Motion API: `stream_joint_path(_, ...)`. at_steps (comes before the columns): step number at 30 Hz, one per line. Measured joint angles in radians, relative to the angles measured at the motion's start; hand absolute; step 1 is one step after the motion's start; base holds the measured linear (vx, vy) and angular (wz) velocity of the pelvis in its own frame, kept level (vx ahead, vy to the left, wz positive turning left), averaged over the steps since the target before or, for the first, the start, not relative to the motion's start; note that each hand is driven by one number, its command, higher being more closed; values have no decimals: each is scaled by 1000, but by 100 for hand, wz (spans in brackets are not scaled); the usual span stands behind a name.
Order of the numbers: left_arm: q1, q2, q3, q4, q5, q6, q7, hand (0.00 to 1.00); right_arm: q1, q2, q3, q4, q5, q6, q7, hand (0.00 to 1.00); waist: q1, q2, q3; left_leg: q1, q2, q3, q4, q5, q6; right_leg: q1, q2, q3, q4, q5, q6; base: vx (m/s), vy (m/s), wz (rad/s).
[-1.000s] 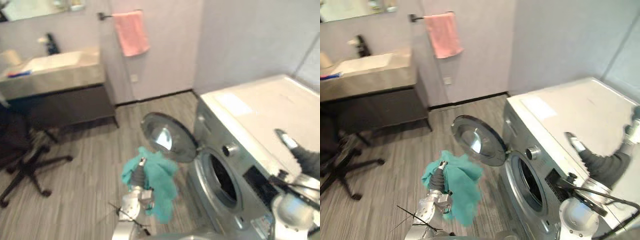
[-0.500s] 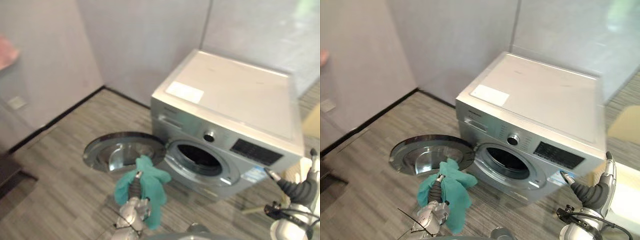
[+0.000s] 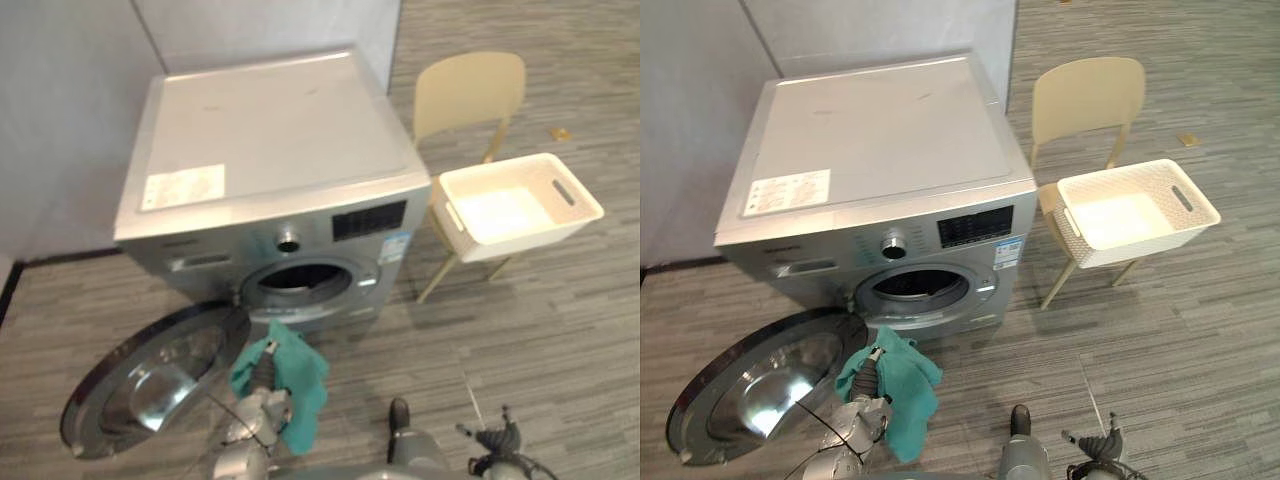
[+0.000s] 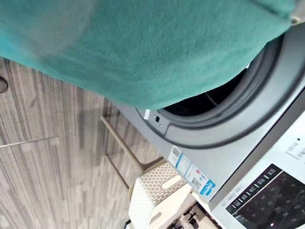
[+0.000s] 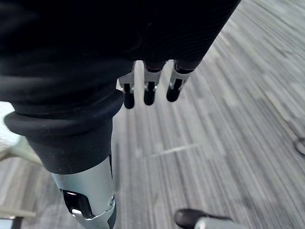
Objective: Pick up the laundry basket with both hands and put the clothes into the washing machine.
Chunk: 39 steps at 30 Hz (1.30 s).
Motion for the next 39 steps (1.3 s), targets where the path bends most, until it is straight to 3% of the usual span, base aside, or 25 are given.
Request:
stream_joint_path(4, -22, -3, 22, 80, -13, 27, -1, 100, -29, -13, 6, 156, 165, -37, 40, 0, 2, -2, 1, 31, 55, -21, 14, 16, -24, 56, 56, -26, -29, -10, -16, 82, -141, 1)
stream_joint_path(6, -8, -6, 47, 103, -46, 28, 4, 100, -43, -36, 42, 200, 201, -39, 49, 0, 10, -9, 5, 23, 100, -29, 114, 23, -6, 96, 85, -16, -60, -17, -28, 69, -158, -21)
stream_joint_path(7, 6, -6, 62, 103, -64, 30, 9, 100, -49, -53, 82, 218, 207, -38, 63, 0, 20, -19, 12, 4, 125, -56, 204, 40, 62, 121, 92, -6, -73, -23, -37, 43, -111, -28)
stream_joint_path(8, 10, -6, 62, 103, -76, 29, 9, 100, -49, -60, 104, 218, 207, -39, 69, 0, 24, -24, 17, -11, 140, -76, 261, 58, 96, 136, 95, 0, -78, -27, -43, 59, -131, -24)
stream_joint_path(9, 17, -3, 63, 104, -83, 29, 9, 100, -49, -81, 154, 218, 207, -39, 82, 0, 27, -27, 25, -58, 169, -138, 379, 109, 162, 166, 101, 7, -92, -42, -58, 87, -73, -13)
stream_joint_path(10, 20, 2, 62, 106, -93, 29, 10, 100, -59, -100, 193, 216, 206, -40, 86, 0, 30, -35, 38, -130, 188, -220, 498, 141, 157, 194, 99, 23, -112, -51, -68, 109, -51, -11)
stream_joint_path(12, 7, -5, 46, 117, -97, 29, 10, 100, -73, -113, 213, 217, 205, -41, 93, 0, 47, -34, 52, -194, 145, -279, 552, 44, 113, 206, 84, 40, -112, -61, -69, 127, 60, -10)
stream_joint_path(13, -18, -4, 6, 124, -94, 29, 12, 100, -88, -121, 235, 220, 204, -41, 104, 0, 60, -47, 65, -258, 68, -297, 520, -5, 100, 206, 55, 46, -112, -64, -64, 125, 58, -7)
stream_joint_path(15, -37, -4, -24, 126, -89, 26, 18, 100, -111, -134, 268, 243, 203, -44, 108, 0, 70, -57, 81, -289, -8, -282, 399, -4, 97, 203, 34, 58, -109, -61, -62, 98, 70, -21)
stream_joint_path(16, -53, -5, -47, 143, -84, 25, 22, 100, -120, -150, 289, 246, 202, -47, 113, 0, 79, -47, 85, -283, -46, -274, 236, 22, 72, 199, 39, 66, -114, -55, -47, 107, 124, -55)
stream_joint_path(17, -68, -3, -79, 159, -82, 21, 31, 100, -131, -164, 296, 256, 202, -56, 121, 0, 83, -22, 86, -263, -62, -277, 100, 82, 134, 201, 63, 79, -128, -53, -29, 117, 141, -53)
stream_joint_path(18, -86, 3, -94, 180, -80, 19, 33, 100, -145, -156, 305, 264, 202, -56, 120, 0, 83, -38, 93, -249, -71, -267, 86, 89, 123, 209, 53, 84, -137, -48, -18, 118, 99, -27)
stream_joint_path(19, -107, 23, -125, 197, -70, 18, 36, 100, -149, -141, 323, 252, 202, -64, 118, 0, 73, -71, 94, -245, -107, -267, 50, 91, 122, 199, 31, 67, -130, -56, 1, 173, 99, 8)
stream_joint_path(23, -160, 46, -265, 219, -16, 23, 18, 100, -169, -140, 327, 252, 201, -69, 120, 0, 71, -83, 104, -218, -146, -254, 55, 70, 148, 74, -40, 56, 202, -180, 38, 196, 120, 6)
stream_joint_path(25, -166, 54, -306, 219, 3, 26, 7, 100, -185, -147, 337, 249, 202, -75, 121, 0, 69, -68, 112, -178, -144, -275, 46, 70, 153, 30, -64, 57, 335, -196, 22, 180, 8, 7)
stream_joint_path(27, -184, 60, -312, 220, 4, 25, 9, 100, -192, -148, 376, 241, 203, -79, 121, 0, 68, -69, 111, -165, -142, -315, 38, 69, 153, 24, -77, 59, 349, -241, 28, 158, -141, 48)
stream_joint_path(29, -207, 64, -315, 221, 3, 22, 9, 100, -210, -124, 399, 244, 204, -78, 121, 0, 72, -78, 109, -172, -139, -343, 39, 68, 143, 16, -109, 54, 317, -235, 29, 122, -190, 57)
stream_joint_path(30, -218, 75, -321, 220, 3, 15, 9, 100, -215, -100, 429, 250, 199, -75, 123, 0, 83, -102, 107, -174, -147, -352, 44, 68, 120, 17, -140, 29, 254, -180, 33, 97, -290, 33)
stream_joint_path(31, -221, 85, -320, 224, 2, 15, 10, 100, -231, -92, 470, 256, 199, -76, 127, 0, 89, -118, 109, -190, -144, -365, 61, 63, 98, 18, -147, 30, 235, -177, 96, 78, -331, 22)
stream_joint_path(33, -228, 82, -315, 223, -2, 15, 12, 100, -272, -92, 526, 263, 199, -75, 127, 0, 90, -88, 118, -243, -96, -387, 73, 82, 67, 0, -107, 2, 216, -178, 78, 29, -303, 11)
stream_joint_path(36, -291, 65, -293, 222, -55, 14, 30, 100, -319, -94, 586, 263, 202, -74, 127, 0, 89, -69, 165, -323, -60, -458, 71, 116, 28, -56, -66, -62, 247, -181, 47, -49, -286, 39)
stream_joint_path(39, -445, 44, -291, 221, -152, -7, 78, 100, -381, -97, 620, 245, 227, -76, 119, 0, 81, -106, 254, -431, -66, -532, 76, 160, 15, -159, -93, -139, 372, -227, 4, -146, -175, 75)
